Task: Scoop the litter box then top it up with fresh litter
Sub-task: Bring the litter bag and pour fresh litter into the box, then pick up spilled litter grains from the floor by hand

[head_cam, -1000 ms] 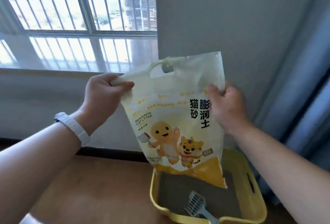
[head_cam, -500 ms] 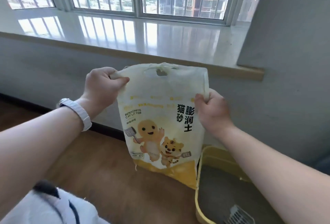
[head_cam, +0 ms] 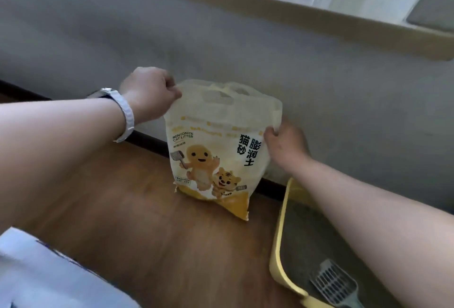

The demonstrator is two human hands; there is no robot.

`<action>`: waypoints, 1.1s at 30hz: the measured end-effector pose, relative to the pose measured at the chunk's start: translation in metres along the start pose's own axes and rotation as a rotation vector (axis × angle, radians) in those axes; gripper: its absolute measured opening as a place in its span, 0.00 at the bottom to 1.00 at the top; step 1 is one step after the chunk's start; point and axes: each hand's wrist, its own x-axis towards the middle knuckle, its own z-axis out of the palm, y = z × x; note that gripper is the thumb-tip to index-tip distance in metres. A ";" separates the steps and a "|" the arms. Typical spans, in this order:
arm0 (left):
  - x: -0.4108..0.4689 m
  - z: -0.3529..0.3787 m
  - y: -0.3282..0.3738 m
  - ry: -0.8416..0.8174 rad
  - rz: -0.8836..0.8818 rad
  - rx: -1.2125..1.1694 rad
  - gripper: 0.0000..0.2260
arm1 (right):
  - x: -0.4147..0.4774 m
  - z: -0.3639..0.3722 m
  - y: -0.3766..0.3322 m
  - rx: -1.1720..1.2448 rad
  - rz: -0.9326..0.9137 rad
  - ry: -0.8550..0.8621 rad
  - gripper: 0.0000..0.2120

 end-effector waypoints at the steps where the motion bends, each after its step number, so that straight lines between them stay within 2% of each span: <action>1: 0.001 0.004 0.003 0.005 0.008 0.026 0.08 | 0.003 0.002 0.003 -0.001 -0.010 0.011 0.10; 6: -0.004 0.016 0.012 -0.003 -0.009 -0.049 0.09 | 0.009 0.001 0.018 0.032 0.018 -0.005 0.11; 10: -0.009 0.011 0.016 0.029 0.016 -0.108 0.18 | 0.001 -0.010 0.023 0.048 0.055 -0.028 0.11; 15: -0.023 0.000 0.033 0.012 0.023 -0.079 0.23 | -0.013 -0.037 0.027 0.005 0.009 -0.016 0.20; 19: -0.056 -0.007 0.062 -0.053 0.125 -0.015 0.23 | -0.034 -0.068 0.038 -0.128 -0.101 -0.069 0.24; 23: -0.097 -0.004 0.103 -0.175 0.262 0.064 0.26 | -0.071 -0.106 0.065 -0.252 -0.217 -0.092 0.22; 33: -0.209 0.070 0.230 -0.329 0.531 0.173 0.27 | -0.166 -0.183 0.183 -0.429 -0.164 -0.195 0.26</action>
